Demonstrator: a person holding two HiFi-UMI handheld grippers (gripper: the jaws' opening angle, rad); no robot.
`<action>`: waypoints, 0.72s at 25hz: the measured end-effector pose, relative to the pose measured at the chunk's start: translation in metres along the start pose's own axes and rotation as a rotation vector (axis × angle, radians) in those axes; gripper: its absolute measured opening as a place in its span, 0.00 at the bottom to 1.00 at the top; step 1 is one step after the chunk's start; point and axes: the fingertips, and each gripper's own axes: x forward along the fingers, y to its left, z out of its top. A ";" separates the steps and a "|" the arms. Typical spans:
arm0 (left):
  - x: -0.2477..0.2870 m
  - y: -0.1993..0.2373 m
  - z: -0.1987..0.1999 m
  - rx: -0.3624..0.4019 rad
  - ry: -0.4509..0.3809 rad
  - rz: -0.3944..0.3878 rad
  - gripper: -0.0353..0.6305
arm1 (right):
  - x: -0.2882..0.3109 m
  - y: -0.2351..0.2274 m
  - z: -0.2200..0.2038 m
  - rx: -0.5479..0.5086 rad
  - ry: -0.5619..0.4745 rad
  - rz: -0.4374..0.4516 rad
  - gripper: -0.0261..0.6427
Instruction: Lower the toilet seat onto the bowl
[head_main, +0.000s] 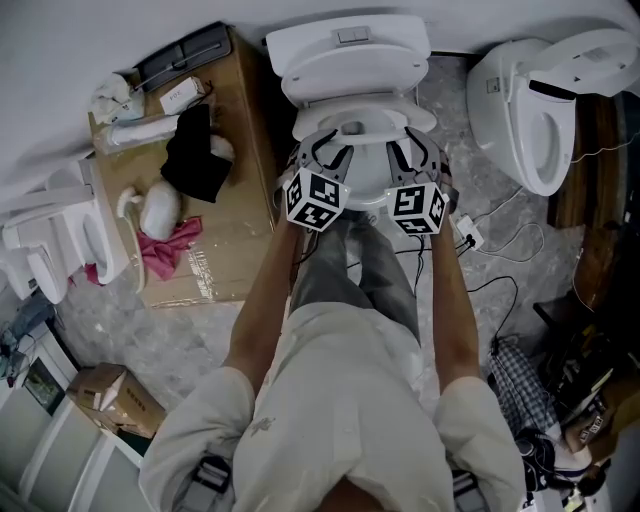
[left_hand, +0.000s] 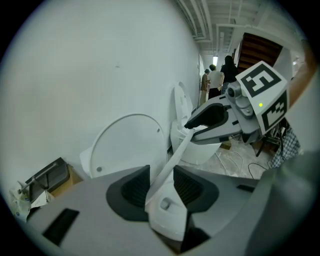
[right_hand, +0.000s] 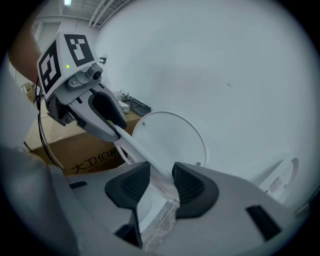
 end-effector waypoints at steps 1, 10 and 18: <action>-0.001 -0.001 -0.002 -0.002 0.001 0.004 0.29 | -0.001 0.002 -0.001 -0.002 -0.003 0.008 0.28; -0.005 -0.022 -0.019 -0.018 0.007 0.054 0.31 | -0.011 0.016 -0.024 -0.037 -0.024 0.068 0.28; -0.008 -0.038 -0.033 -0.004 0.019 0.075 0.32 | -0.020 0.030 -0.039 -0.051 -0.018 0.091 0.28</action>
